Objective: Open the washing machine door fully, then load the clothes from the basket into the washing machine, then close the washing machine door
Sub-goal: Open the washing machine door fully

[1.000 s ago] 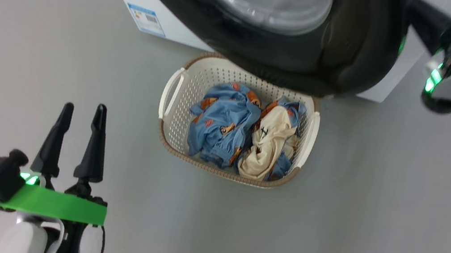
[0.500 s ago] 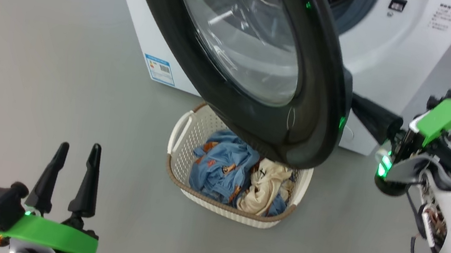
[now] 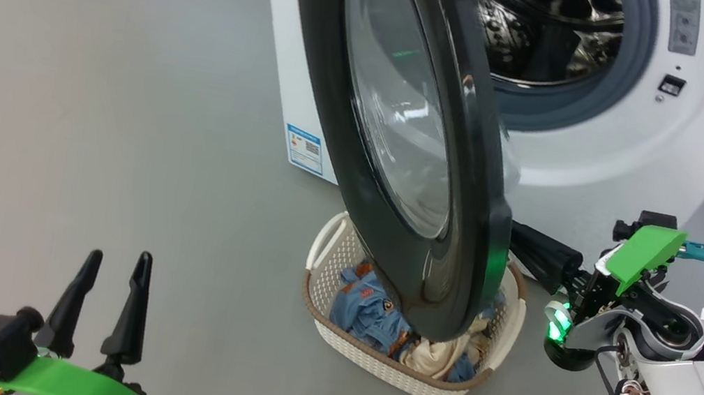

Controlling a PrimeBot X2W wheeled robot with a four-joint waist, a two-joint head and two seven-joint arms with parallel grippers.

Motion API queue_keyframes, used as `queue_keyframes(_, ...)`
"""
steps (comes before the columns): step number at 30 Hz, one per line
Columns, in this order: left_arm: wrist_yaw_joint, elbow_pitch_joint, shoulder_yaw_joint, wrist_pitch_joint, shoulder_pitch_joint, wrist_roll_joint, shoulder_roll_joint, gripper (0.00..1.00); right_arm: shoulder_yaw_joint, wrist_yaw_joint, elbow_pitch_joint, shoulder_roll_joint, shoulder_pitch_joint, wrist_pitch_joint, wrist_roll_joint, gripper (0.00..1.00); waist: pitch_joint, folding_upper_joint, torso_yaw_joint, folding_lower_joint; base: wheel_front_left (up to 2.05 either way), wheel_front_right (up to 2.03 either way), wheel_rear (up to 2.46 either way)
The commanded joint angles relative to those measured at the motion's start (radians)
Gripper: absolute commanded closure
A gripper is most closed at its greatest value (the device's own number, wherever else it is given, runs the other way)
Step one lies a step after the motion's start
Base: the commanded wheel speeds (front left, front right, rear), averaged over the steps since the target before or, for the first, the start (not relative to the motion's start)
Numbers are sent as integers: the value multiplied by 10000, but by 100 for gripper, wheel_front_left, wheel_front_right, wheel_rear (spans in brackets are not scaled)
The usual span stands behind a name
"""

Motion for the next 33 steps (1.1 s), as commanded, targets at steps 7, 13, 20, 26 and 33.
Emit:
queue_keyframes(7,-21,-145,466,-65,26,107,299,0,306,83,-459,476,92,395,140,100,-355,0,559,0,0,0,0)
queue_keyframes(13,-21,-305,732,-65,216,211,256,0,535,83,-381,630,109,619,200,100,-350,0,624,0,0,0,0)
queue_keyframes(20,-21,-435,933,-65,320,296,170,0,790,83,-296,689,1,632,246,100,-271,0,667,0,0,0,0)
queue_keyframes(26,-21,-438,982,-65,353,358,125,0,920,83,-264,702,-32,618,334,100,-313,0,651,0,0,0,0)
queue_keyframes(33,-21,-336,793,-65,289,382,144,0,787,83,-392,705,116,283,218,100,-447,0,576,0,0,0,0)
